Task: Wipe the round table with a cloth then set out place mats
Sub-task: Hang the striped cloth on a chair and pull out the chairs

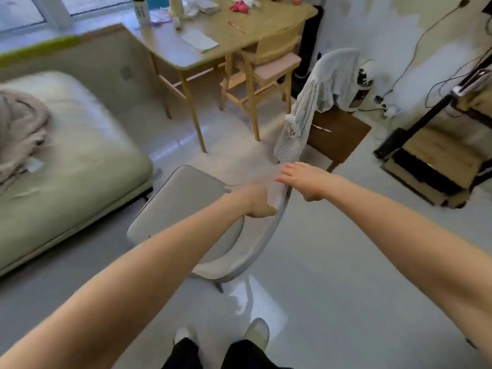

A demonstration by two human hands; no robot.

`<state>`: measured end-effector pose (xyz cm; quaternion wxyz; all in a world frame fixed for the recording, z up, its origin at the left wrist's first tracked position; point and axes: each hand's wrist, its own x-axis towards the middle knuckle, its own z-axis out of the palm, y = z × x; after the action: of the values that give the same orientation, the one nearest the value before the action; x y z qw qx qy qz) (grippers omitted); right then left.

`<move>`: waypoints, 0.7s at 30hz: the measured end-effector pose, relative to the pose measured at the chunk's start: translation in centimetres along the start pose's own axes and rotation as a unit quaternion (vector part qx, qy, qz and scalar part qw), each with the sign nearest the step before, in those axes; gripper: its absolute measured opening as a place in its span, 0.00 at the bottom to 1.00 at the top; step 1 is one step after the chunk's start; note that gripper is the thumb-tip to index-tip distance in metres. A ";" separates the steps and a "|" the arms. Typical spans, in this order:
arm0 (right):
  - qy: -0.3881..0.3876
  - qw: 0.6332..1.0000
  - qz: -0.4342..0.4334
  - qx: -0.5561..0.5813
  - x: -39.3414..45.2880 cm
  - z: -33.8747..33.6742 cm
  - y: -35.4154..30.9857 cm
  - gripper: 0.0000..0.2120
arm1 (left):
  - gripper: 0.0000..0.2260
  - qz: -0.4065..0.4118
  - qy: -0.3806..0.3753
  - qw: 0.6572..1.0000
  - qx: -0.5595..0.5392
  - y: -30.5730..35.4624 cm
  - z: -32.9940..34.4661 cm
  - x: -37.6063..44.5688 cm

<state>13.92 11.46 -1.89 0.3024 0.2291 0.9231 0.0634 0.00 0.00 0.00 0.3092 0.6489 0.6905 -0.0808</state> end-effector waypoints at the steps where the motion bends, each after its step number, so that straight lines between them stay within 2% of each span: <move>1: 0.002 0.999 -0.022 -0.029 0.7 0.2 0.1 0.38 | 0.24 -0.017 -0.016 1.000 -0.010 0.5 0.6 0.3; 5: 0.002 0.996 -0.079 -0.043 3.6 1.5 -0.7 0.35 | 0.26 -0.066 -0.051 0.993 -0.080 1.4 4.7 0.8; 8: 0.004 0.993 -0.111 -0.036 5.2 3.6 -2.0 0.23 | 0.31 -0.099 -0.061 0.988 -0.101 1.3 8.1 1.1; 11: 0.019 0.990 -0.135 -0.047 6.2 3.3 -1.6 0.13 | 0.25 -0.107 -0.020 0.986 -0.130 0.8 9.0 2.0; 13: 0.018 0.988 -0.141 -0.062 6.3 2.6 -1.4 0.10 | 0.23 -0.102 -0.011 0.985 -0.142 0.7 9.0 2.3; 17: 0.006 0.986 -0.140 -0.094 5.8 3.4 -2.5 0.09 | 0.18 -0.100 -0.052 0.986 -0.126 1.0 9.5 2.2; 21: 0.007 0.988 -0.137 -0.073 5.1 3.5 -2.8 0.08 | 0.16 -0.084 -0.069 0.988 -0.111 1.0 9.4 1.9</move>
<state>11.26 11.26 -8.17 0.3179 0.0769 0.9407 0.0901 4.06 -3.02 -8.17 0.4182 0.5433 0.7243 -0.0734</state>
